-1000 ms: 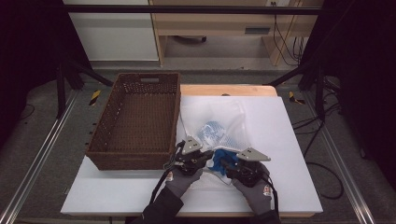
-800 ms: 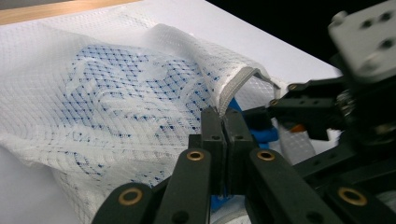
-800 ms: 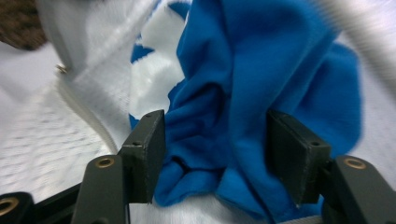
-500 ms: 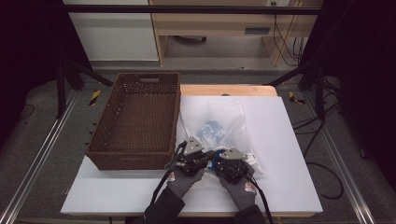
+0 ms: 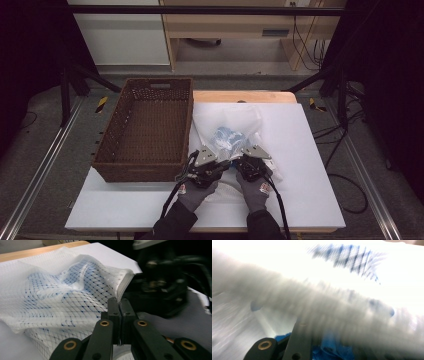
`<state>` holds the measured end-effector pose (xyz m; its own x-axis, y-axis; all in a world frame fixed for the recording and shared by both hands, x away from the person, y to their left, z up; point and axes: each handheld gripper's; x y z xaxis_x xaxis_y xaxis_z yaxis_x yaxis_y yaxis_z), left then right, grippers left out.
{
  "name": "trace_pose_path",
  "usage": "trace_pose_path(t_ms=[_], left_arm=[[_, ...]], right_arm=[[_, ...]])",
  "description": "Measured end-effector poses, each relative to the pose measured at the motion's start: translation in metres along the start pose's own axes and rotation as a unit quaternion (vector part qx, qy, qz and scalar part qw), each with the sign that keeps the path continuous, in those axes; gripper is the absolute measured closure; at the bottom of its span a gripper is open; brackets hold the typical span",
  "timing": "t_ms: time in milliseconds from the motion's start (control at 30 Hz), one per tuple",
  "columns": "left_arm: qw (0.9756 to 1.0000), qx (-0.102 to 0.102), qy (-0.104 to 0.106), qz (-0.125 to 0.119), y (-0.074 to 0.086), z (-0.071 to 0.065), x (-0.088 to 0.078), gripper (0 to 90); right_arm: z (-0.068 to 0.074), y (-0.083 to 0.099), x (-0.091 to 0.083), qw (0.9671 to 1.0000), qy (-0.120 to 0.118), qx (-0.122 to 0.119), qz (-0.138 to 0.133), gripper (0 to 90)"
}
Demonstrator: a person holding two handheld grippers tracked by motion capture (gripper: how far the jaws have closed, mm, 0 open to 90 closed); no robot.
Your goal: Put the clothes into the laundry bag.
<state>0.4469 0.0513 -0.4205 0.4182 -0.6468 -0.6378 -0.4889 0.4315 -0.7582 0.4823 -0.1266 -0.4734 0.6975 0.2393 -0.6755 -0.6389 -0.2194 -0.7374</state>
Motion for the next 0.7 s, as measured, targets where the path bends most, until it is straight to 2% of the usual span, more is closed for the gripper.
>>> trace_pose_path(t_ms=[100, 200, 367, 400, 533, 567, 700], left_arm=[[0.9999, -0.005, 0.002, 0.015, 0.006, 0.002, 0.007, 88.9], [0.9998, -0.010, 0.005, 0.019, 0.010, 0.003, 0.011, 88.9], [0.9998, -0.009, 0.002, 0.017, 0.009, 0.004, 0.010, 88.9], [0.9998, -0.009, 0.001, 0.016, 0.009, 0.004, 0.009, 88.9], [0.9998, -0.011, -0.001, 0.016, 0.009, 0.005, 0.009, 88.9], [0.9998, -0.011, -0.002, 0.016, 0.009, 0.005, 0.009, 88.9], [0.9998, -0.013, -0.003, 0.014, 0.009, 0.005, 0.009, 88.9]], right_arm=[[-0.002, 0.004, 0.014, 0.9995, 0.012, -0.011, 0.026, 72.8], [-0.002, 0.003, 0.011, 0.9995, 0.008, -0.013, 0.026, 65.6], [-0.008, 0.005, -0.014, 0.9987, -0.021, -0.032, 0.033, 50.1], [-0.010, 0.008, -0.023, 0.9979, -0.035, -0.042, 0.034, 48.1], [-0.015, 0.018, -0.044, 0.9966, -0.064, -0.049, 0.016, 42.5], [-0.016, 0.019, -0.047, 0.9964, -0.065, -0.052, 0.016, 41.6], [-0.015, 0.025, -0.060, 0.9949, -0.082, -0.058, 0.013, 44.0]])
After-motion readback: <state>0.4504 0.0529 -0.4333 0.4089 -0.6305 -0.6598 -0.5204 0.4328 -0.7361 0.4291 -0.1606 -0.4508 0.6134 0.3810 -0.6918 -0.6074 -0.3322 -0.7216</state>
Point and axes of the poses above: each handheld gripper's, and its own axes: x roughly forward along the jaws, y roughly out of its underside, z roughly to its left, and after that the axes turned 12 degrees about z, right-handed
